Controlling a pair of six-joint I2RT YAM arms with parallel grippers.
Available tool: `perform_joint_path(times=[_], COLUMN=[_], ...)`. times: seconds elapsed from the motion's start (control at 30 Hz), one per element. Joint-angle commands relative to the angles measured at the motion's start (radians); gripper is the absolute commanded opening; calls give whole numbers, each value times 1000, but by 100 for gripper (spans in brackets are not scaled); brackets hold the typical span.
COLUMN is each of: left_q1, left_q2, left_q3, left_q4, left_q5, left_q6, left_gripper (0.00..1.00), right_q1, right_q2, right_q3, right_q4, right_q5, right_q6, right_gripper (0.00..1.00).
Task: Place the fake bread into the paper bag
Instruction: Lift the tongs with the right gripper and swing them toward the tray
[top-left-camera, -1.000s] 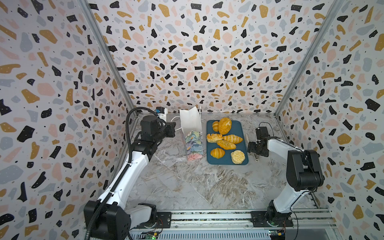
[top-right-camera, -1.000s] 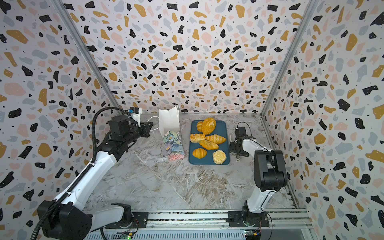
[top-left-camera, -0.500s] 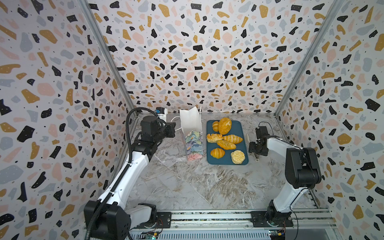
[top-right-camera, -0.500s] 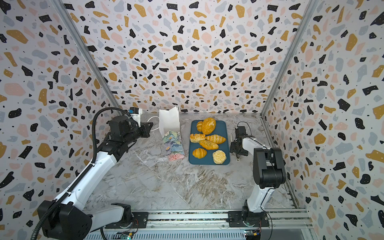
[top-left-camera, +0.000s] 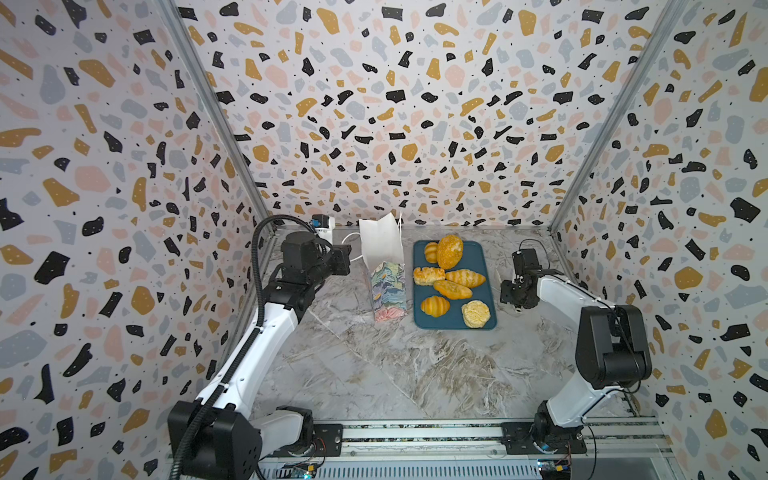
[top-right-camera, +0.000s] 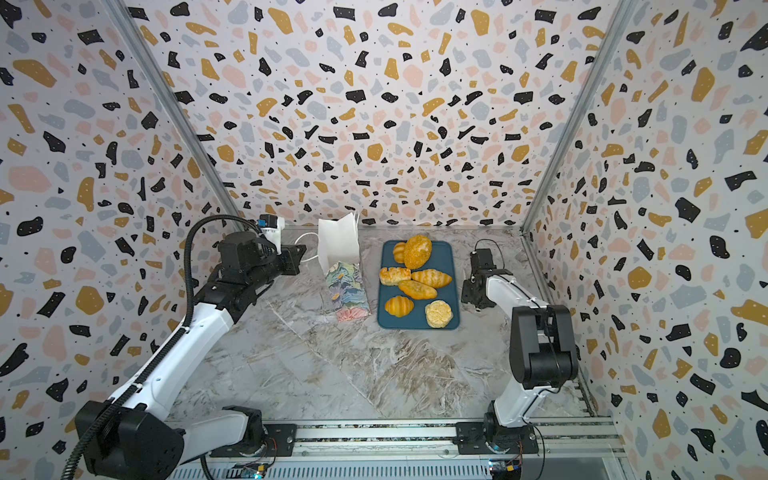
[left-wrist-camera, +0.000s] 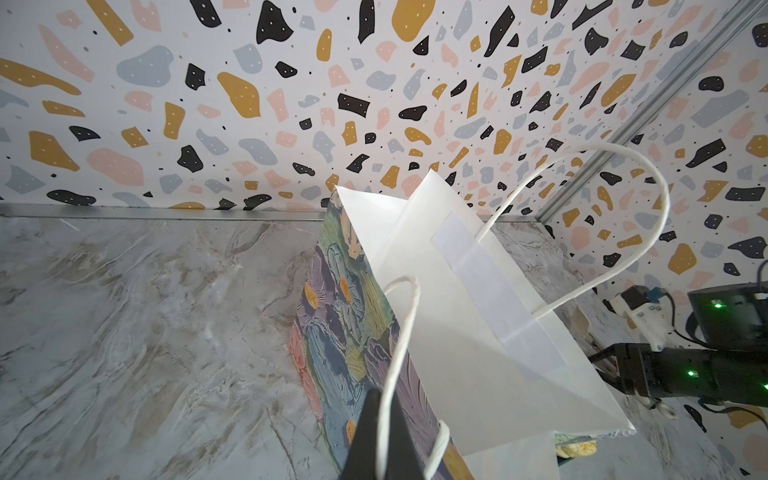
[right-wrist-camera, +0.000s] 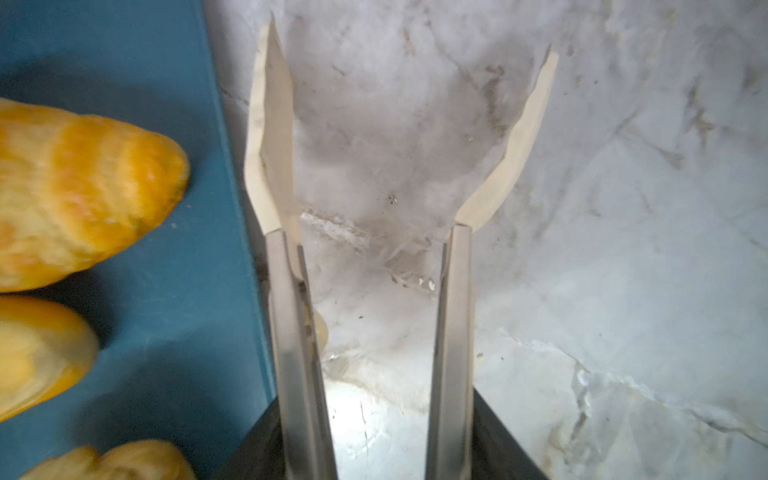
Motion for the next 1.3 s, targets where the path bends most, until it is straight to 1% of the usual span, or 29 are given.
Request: perform_joint_path(times=[0.0,0.27,0.43,0.6,0.8,1.03,1.17,1.27], left_q1=[3,3,3,3,3,3,3,3], left_q2=[-18,-22,-15,-23,-17,-19,-19,-19], left_q3=[-14,-19,-10,-13,-10,-10,-11,-11], left_q4=[31,37,29,34,29,29,26,25], left_q5=[-1,-15,-19,-29,-21,-23,-24,-28], left_q6=[6,-2,-7,-11,-12,-11,-10,-10], left_gripper=[0,0,0,0,0,0,0,0], right_q1=[5,11,47,81,136,217,283,303], right_q2=[-94,-194,-234,-278,-343,-406,-448,-469], right_q3=[26,48,59,66,60,53,39,30], right_q4=[-60,-144,-184,-205,-208,-226,-236,-252], right_q5=[8,4,1,-56,-113,-180,-180,-178], right_q6=[-14,-28,-57,-86,-115,-178,-191,-186], right_gripper=[57,57,57,57,57,57,57,56])
